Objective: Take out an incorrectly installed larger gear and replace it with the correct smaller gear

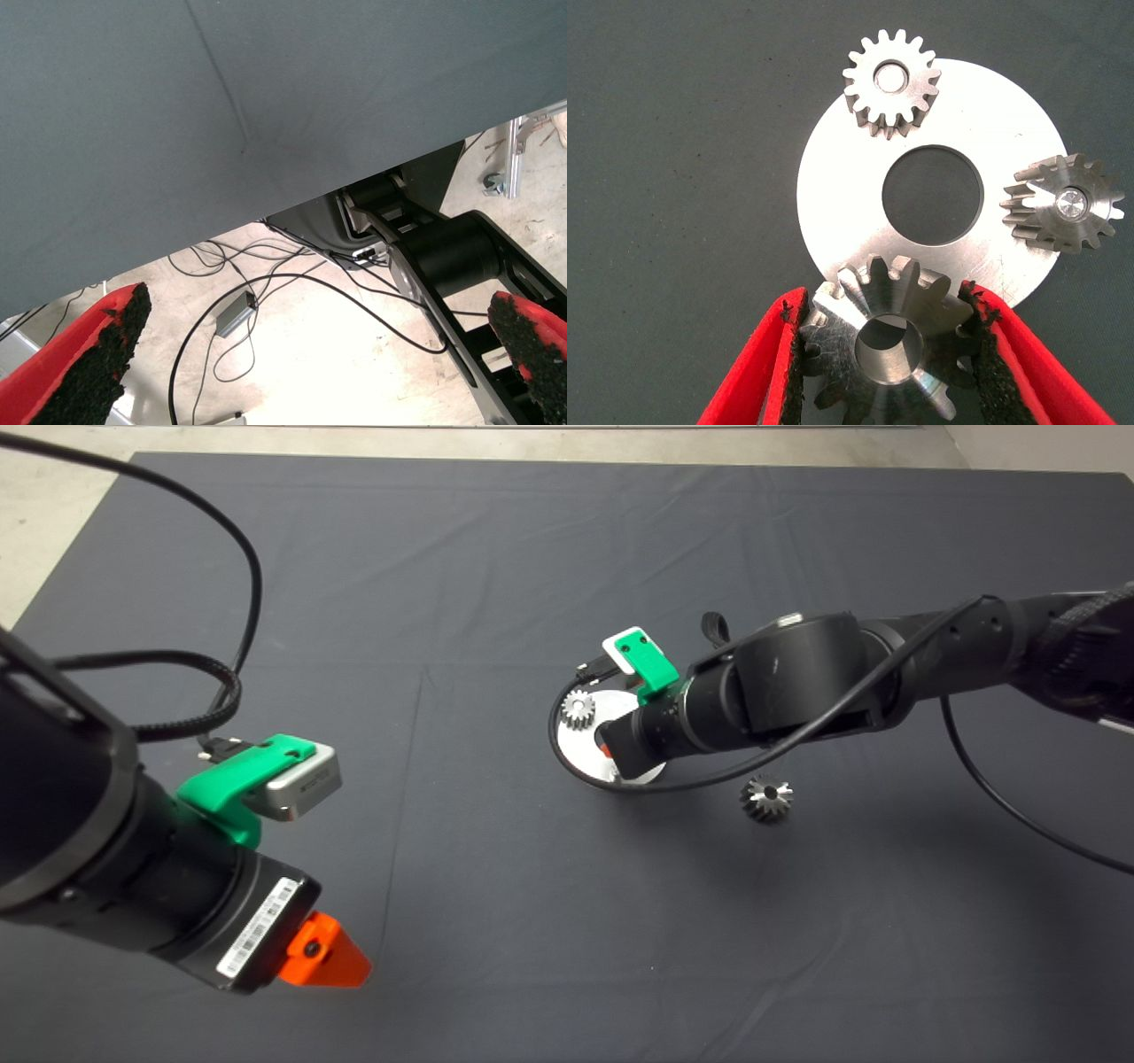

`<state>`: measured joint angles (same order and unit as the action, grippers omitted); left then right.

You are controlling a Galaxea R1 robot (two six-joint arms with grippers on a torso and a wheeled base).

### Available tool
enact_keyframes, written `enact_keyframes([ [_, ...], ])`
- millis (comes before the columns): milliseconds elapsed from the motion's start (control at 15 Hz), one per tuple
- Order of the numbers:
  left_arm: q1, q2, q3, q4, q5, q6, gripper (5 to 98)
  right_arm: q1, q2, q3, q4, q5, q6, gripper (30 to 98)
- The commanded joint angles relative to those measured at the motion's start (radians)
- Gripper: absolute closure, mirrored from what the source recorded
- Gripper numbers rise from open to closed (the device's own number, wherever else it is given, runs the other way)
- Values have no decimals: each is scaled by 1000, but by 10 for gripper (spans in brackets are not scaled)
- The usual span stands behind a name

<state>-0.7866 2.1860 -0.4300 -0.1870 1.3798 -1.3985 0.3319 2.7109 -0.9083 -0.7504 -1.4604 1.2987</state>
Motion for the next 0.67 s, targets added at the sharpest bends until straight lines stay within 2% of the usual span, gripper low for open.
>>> enact_keyframes([
  [0,-8,-2,-2,1,4,-4,58,19,7,9,0,5,5,874],
  [400,-8,-5,-7,2,1,-4,58,-17,-1,73,-11,2,5,874],
  [600,-8,-5,-7,1,1,-4,58,-56,7,68,-75,0,-4,874],
])
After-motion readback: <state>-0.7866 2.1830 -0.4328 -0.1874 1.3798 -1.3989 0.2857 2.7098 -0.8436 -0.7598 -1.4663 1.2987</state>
